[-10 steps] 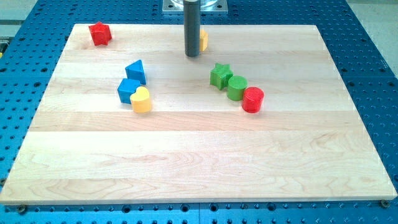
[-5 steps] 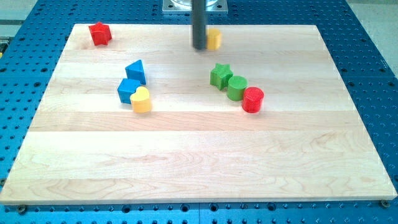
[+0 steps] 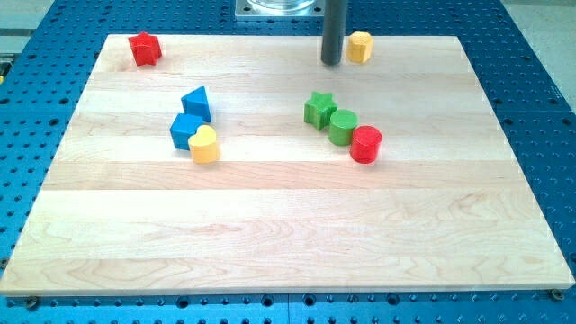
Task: Place the hexagon at the top right corner of the board
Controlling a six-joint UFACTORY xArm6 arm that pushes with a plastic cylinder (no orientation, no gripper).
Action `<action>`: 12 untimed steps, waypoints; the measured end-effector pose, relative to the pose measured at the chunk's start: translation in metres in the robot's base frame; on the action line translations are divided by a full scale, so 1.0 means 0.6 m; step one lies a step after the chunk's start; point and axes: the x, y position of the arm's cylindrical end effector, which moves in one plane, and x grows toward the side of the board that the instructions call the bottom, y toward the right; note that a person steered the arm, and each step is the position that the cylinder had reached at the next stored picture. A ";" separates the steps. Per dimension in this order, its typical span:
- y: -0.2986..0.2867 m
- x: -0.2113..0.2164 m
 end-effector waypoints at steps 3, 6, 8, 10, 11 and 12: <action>0.127 -0.050; 0.120 -0.078; 0.220 -0.077; 0.241 -0.077; 0.236 -0.064; 0.234 0.034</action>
